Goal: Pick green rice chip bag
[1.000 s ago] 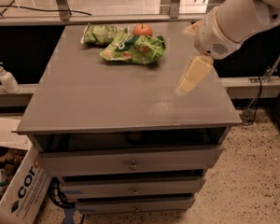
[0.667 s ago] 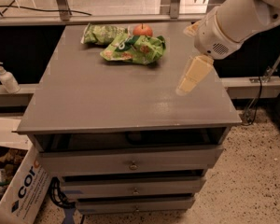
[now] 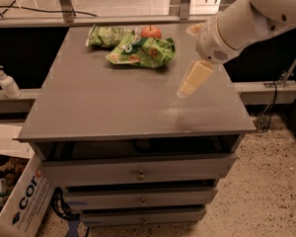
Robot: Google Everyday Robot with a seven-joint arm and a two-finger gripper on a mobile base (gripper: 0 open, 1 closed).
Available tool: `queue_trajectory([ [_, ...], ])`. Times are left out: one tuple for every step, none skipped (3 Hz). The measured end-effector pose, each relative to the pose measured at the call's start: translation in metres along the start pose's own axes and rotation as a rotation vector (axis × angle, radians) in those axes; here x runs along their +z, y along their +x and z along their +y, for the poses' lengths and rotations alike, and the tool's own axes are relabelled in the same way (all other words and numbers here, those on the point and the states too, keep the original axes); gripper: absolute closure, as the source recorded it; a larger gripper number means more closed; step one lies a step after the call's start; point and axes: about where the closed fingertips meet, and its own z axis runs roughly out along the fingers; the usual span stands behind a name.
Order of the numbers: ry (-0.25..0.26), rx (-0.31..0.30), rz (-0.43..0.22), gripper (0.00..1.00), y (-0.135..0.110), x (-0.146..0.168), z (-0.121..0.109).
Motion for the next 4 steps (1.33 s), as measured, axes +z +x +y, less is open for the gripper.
queue_trajectory([
  [0.024, 0.012, -0.026, 0.00, -0.008, 0.031, -0.016],
  [0.052, 0.055, -0.059, 0.00, -0.017, 0.062, -0.033],
  [0.093, 0.101, -0.088, 0.00, -0.021, 0.089, -0.052],
  [0.134, 0.156, -0.106, 0.00, -0.018, 0.111, -0.080],
])
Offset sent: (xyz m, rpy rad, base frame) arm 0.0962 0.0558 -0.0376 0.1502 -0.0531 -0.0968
